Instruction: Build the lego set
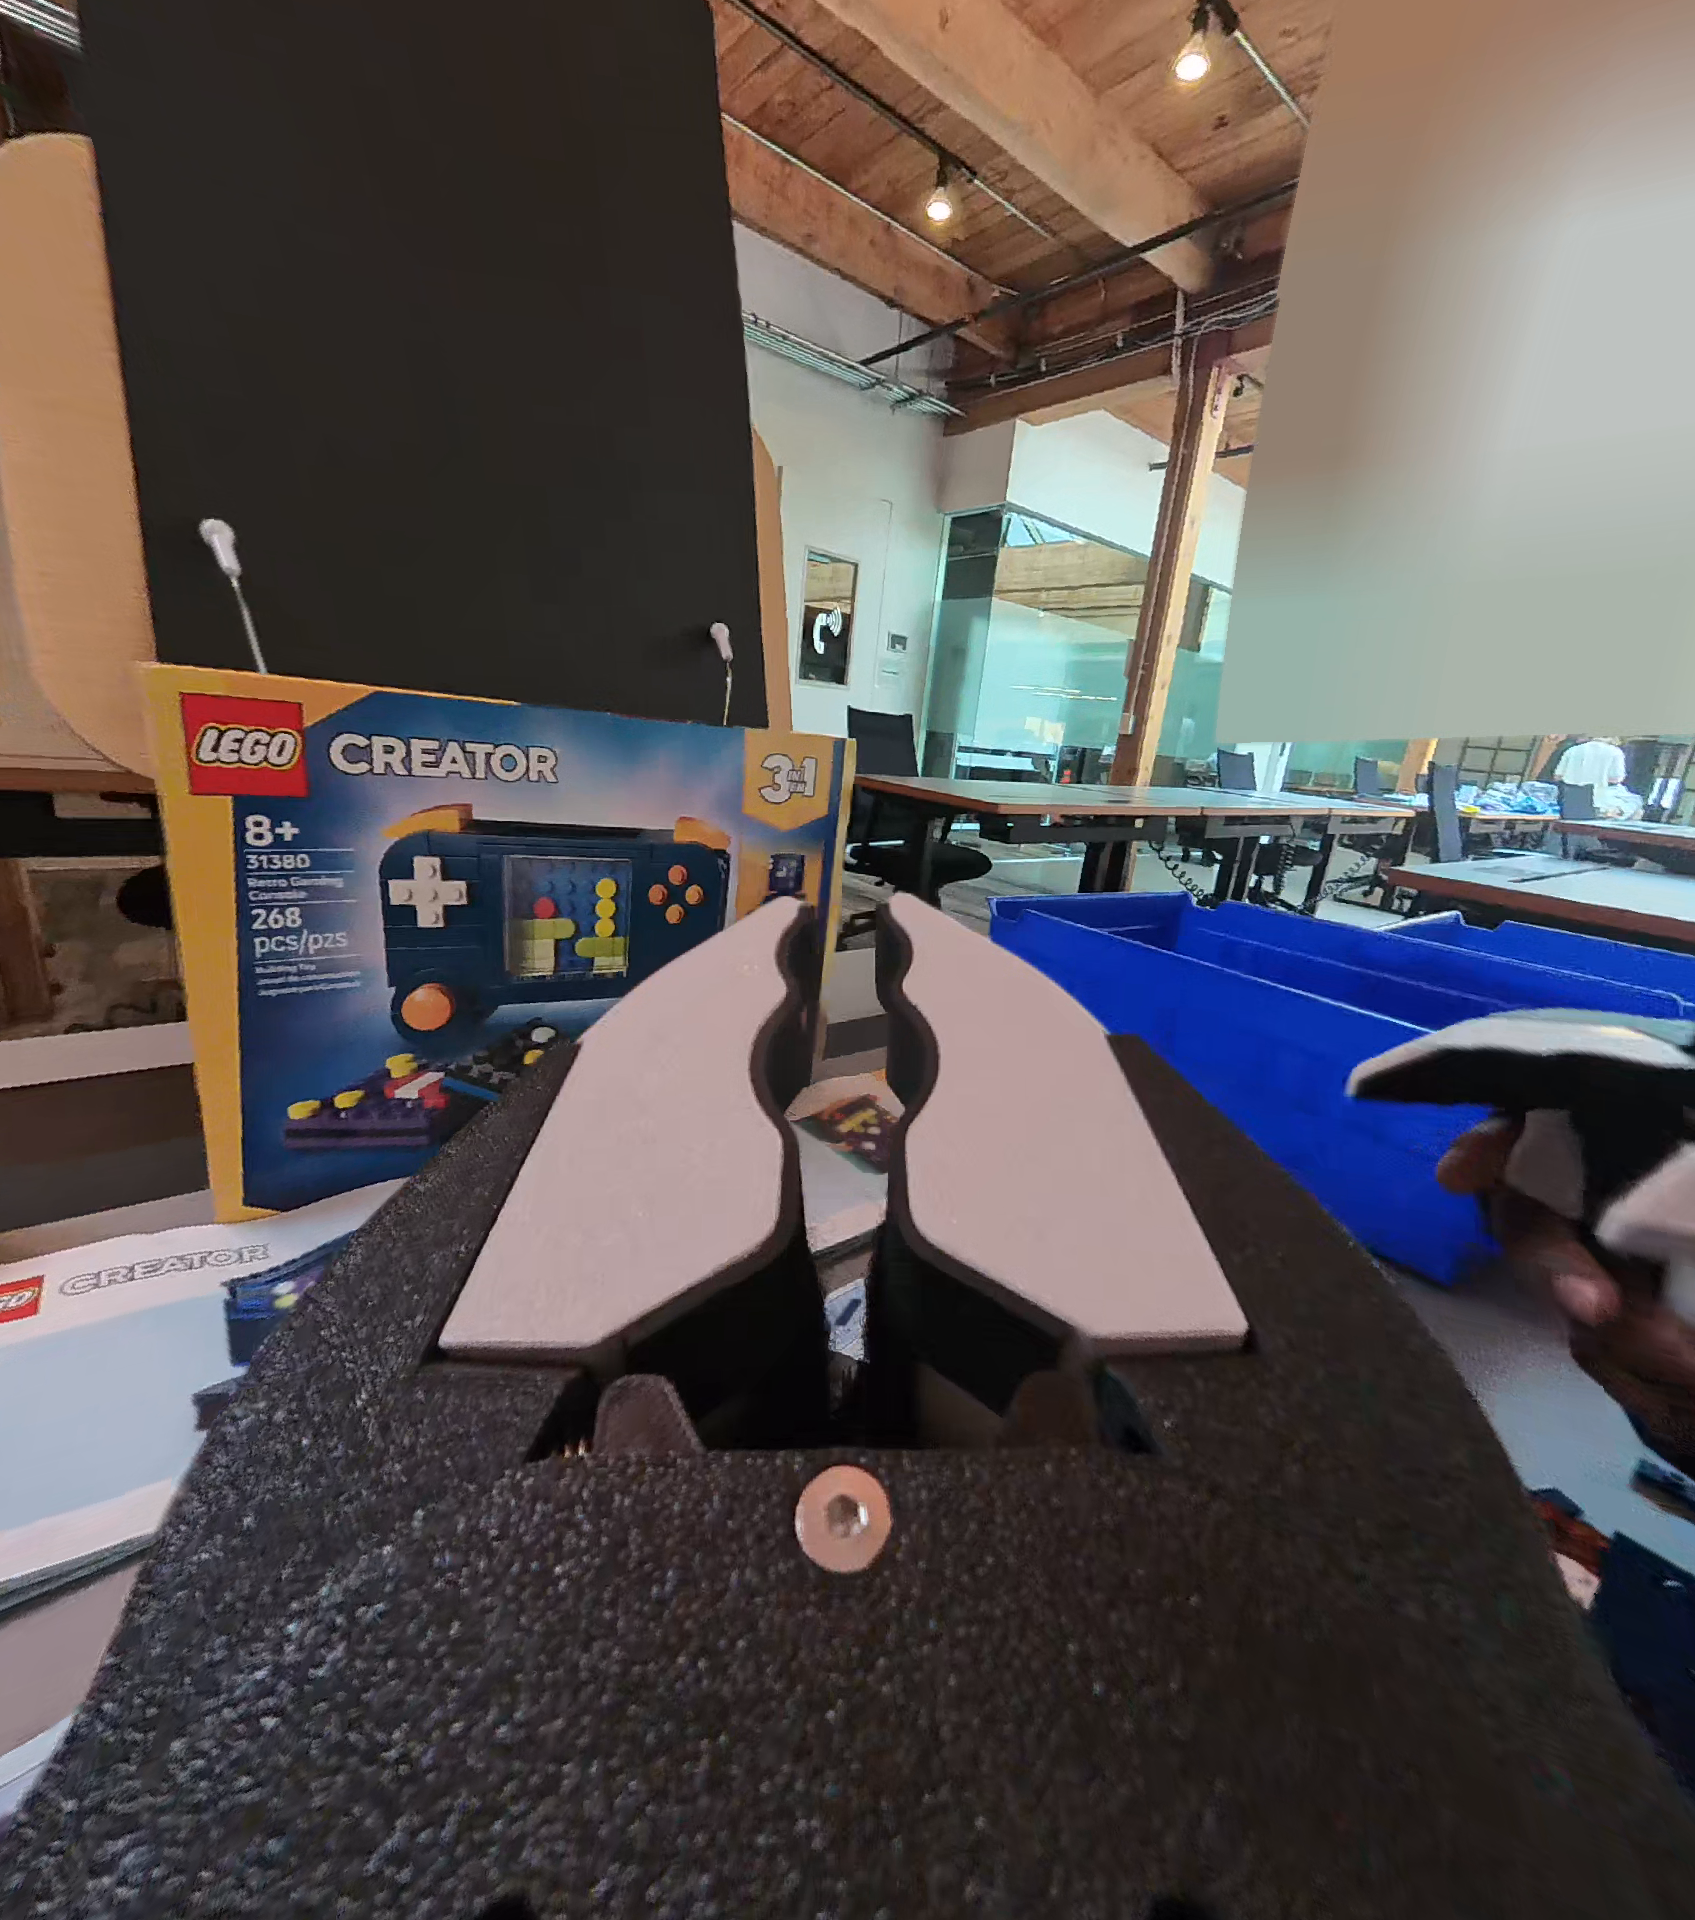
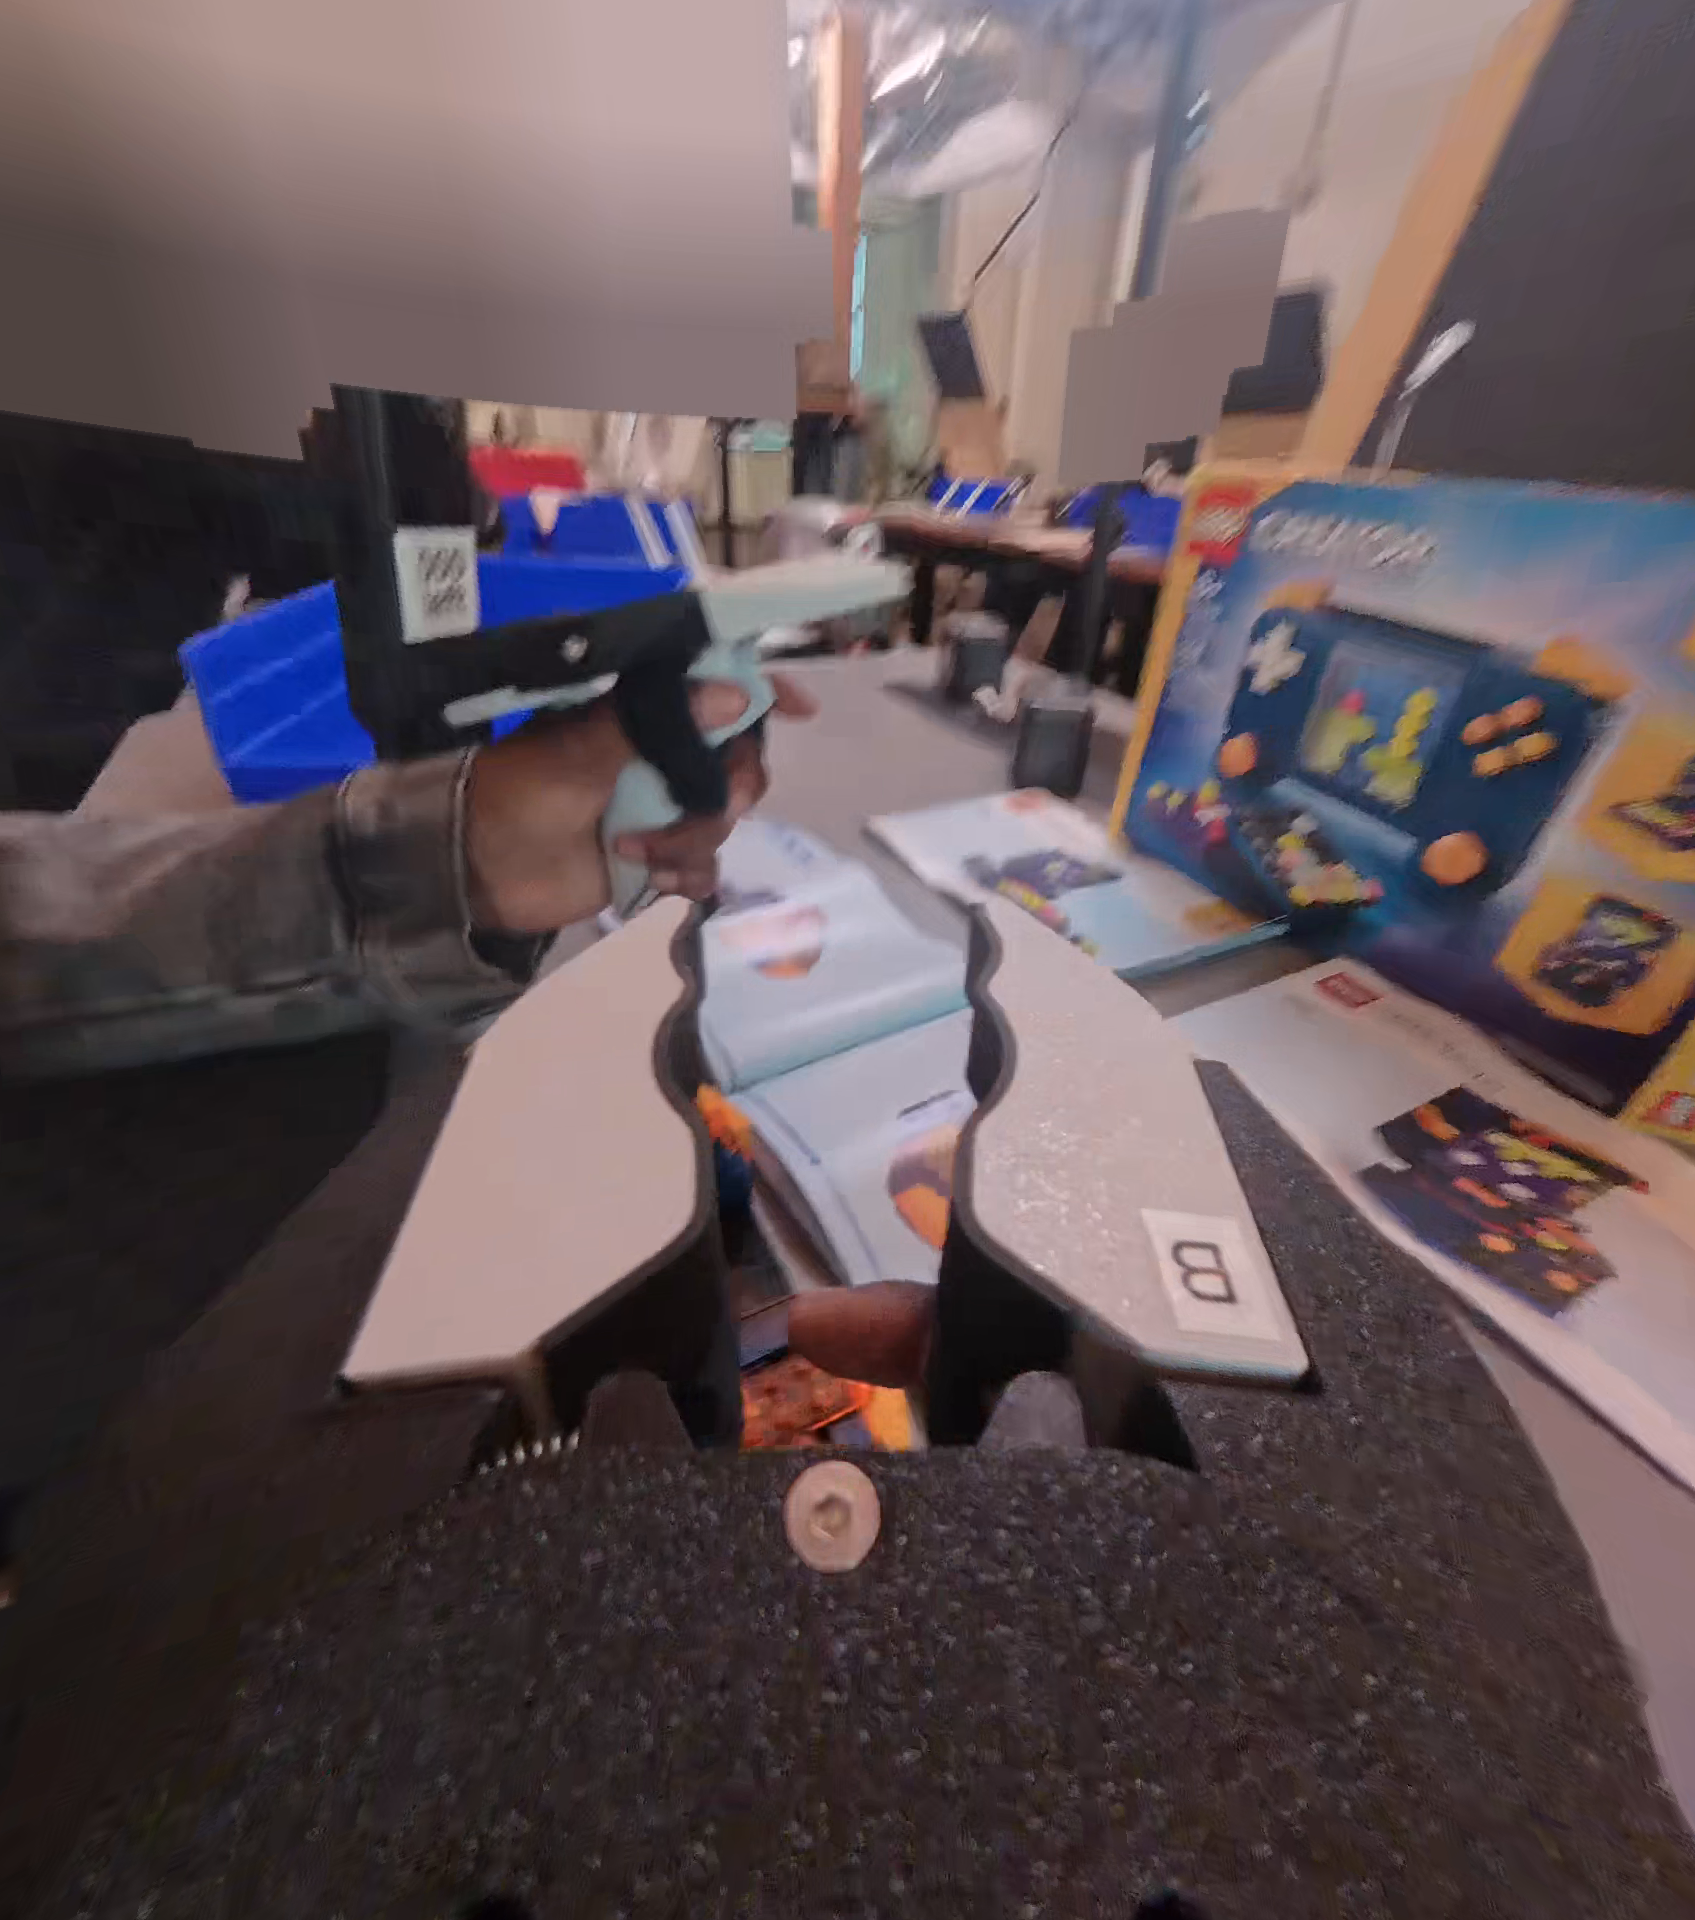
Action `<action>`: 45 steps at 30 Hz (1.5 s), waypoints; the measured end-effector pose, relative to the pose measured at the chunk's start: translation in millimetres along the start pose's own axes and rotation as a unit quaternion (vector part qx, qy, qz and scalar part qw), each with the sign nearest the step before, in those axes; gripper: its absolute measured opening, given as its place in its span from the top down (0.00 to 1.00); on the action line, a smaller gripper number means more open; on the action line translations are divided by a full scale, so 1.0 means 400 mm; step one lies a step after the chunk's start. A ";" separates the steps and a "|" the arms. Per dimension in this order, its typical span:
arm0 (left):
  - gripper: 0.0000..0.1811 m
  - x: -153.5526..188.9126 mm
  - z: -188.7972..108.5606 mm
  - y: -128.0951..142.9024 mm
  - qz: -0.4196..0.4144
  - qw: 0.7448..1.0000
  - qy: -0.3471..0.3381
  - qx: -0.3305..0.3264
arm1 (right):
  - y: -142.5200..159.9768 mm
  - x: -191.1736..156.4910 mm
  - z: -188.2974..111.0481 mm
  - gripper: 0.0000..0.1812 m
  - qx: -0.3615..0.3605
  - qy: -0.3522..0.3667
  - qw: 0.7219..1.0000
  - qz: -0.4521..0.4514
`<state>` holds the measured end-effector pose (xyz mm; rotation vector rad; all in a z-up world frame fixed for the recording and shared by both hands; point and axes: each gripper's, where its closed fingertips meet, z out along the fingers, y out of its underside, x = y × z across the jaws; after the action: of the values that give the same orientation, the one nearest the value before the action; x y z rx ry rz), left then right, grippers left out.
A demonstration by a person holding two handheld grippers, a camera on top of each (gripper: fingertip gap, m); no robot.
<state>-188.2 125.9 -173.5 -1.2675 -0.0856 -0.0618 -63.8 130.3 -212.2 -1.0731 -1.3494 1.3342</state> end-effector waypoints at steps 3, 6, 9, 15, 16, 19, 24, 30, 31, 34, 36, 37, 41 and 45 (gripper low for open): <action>0.95 -0.024 -0.001 0.019 0.000 1.000 -0.015 -0.020 | -0.020 0.098 -0.047 0.97 0.041 0.104 0.994 0.010; 0.97 -0.023 0.006 0.071 0.013 0.997 -0.004 -0.080 | 0.010 0.156 -0.071 1.00 0.023 0.159 0.986 0.040; 0.98 -0.016 0.010 0.098 0.030 0.992 0.005 -0.119 | 0.027 0.164 -0.069 1.00 0.002 0.169 0.985 0.031; 0.90 0.091 -0.036 0.139 0.036 0.947 0.208 -0.243 | 0.057 0.135 -0.044 0.97 -0.041 0.142 0.989 -0.006; 0.85 0.113 -0.058 0.146 0.013 0.931 0.250 -0.266 | 0.054 0.130 -0.044 0.96 -0.037 0.135 0.990 -0.004; 0.67 0.181 -0.128 0.163 -0.047 0.875 0.363 -0.317 | 0.035 0.116 -0.044 0.91 -0.009 0.111 0.994 0.009; 0.51 0.229 -0.189 0.214 -0.039 0.820 0.420 -0.388 | 0.037 0.070 -0.025 0.69 -0.009 0.038 0.998 0.048; 0.52 0.262 -0.198 0.252 -0.020 0.798 0.434 -0.417 | 0.025 -0.081 -0.030 0.88 -0.075 -0.118 0.990 0.002; 0.52 0.262 -0.197 0.261 -0.019 0.796 0.432 -0.423 | 0.028 -0.129 -0.036 0.90 -0.106 -0.167 0.980 0.024; 0.51 0.272 -0.207 0.287 -0.033 0.779 0.438 -0.448 | 0.103 -0.216 -0.057 0.90 -0.258 -0.206 0.942 0.061; 0.49 0.275 -0.223 0.305 -0.035 0.762 0.440 -0.475 | 0.177 -0.229 -0.074 0.87 -0.348 -0.167 0.921 0.047; 0.48 0.276 -0.231 0.311 -0.036 0.754 0.440 -0.487 | 0.207 -0.242 -0.086 0.83 -0.381 -0.160 0.909 0.053; 0.48 0.276 -0.261 0.314 -0.034 0.732 0.439 -0.521 | 0.257 -0.289 -0.102 0.72 -0.427 -0.143 0.883 0.128; 0.52 0.291 -0.311 0.298 -0.046 0.703 0.455 -0.545 | 0.260 -0.289 -0.093 0.63 -0.423 -0.107 0.885 0.160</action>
<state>-57.6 42.5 -312.0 -2.2730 0.8847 -0.9453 -7.3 27.0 -320.8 -1.8302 -2.0809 1.1042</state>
